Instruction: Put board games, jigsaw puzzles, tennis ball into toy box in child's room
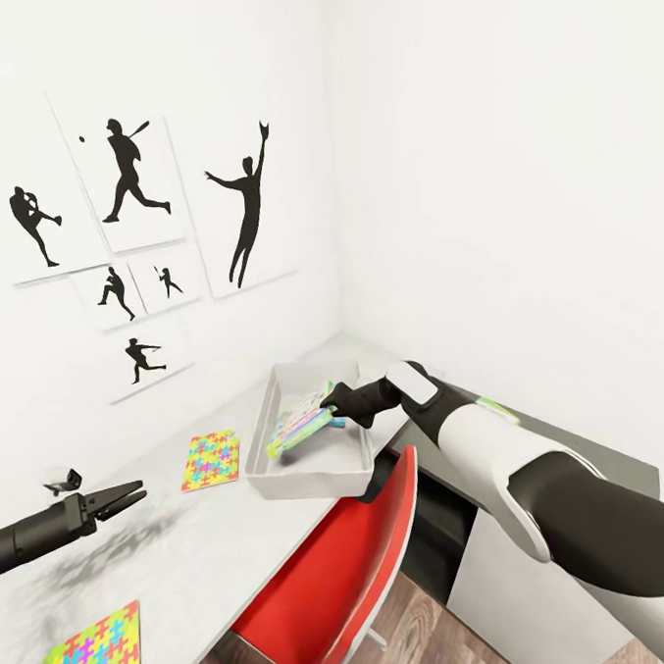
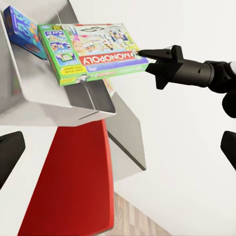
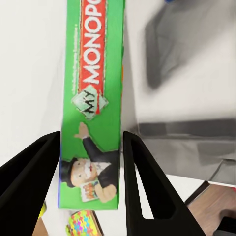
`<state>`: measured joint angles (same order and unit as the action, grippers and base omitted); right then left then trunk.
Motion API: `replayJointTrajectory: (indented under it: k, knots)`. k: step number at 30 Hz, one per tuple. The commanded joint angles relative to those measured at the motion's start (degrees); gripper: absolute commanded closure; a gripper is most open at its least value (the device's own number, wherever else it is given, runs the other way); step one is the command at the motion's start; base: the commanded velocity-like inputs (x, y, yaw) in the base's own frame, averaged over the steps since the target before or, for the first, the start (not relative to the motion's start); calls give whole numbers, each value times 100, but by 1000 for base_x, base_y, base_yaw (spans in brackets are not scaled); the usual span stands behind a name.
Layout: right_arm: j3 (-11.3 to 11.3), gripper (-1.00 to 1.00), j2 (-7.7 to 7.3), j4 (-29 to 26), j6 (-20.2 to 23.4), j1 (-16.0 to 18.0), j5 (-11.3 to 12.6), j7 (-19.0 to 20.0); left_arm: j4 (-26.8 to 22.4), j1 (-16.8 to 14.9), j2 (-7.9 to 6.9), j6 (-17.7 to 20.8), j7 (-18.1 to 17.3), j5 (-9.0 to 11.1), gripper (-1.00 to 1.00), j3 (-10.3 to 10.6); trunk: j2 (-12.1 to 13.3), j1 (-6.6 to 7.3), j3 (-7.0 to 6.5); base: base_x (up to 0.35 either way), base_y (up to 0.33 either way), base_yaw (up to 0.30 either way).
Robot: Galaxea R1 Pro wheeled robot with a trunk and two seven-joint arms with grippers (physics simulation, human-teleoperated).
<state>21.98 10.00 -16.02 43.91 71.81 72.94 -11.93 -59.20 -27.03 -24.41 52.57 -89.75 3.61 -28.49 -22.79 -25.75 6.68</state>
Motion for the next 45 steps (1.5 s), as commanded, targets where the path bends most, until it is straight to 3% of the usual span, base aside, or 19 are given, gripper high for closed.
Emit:
replayJointTrajectory:
  k: [1,3,6,12,18,26,37,45]
  knots:
    - [21,100,0,-6,7,1,63,-55,-2,-4,2,61,-25,-4,-100,-3,-13,-4,13,0,0,0]
    - [50,100,0,-6,8,-4,62,-55,-3,-4,17,61,-25,1,-100,-5,-93,-48,49,0,0,0]
    - [183,100,0,-11,7,-8,62,-55,-3,-4,152,61,-25,-4,-100,118,-214,-114,103,0,0,0]
    - [287,100,0,-34,-10,-12,62,-50,-4,-4,223,58,-25,-8,-100,264,-454,-245,210,0,0,0]
    - [330,100,0,-161,-26,-14,59,-48,-4,-4,234,54,-25,-9,-100,285,-695,-377,318,0,0,0]
    - [645,100,0,-182,-39,-12,53,-48,-4,-4,235,52,-25,-9,-100,283,-1016,-553,462,0,0,0]
    - [728,100,0,-305,-40,-17,53,-40,-4,-4,234,46,-25,-3,-100,283,-1457,-794,659,0,0,0]
    - [1053,100,0,-348,-69,-15,45,413,-4,-4,235,43,-25,-1,-100,283,-1778,-970,803,0,0,0]
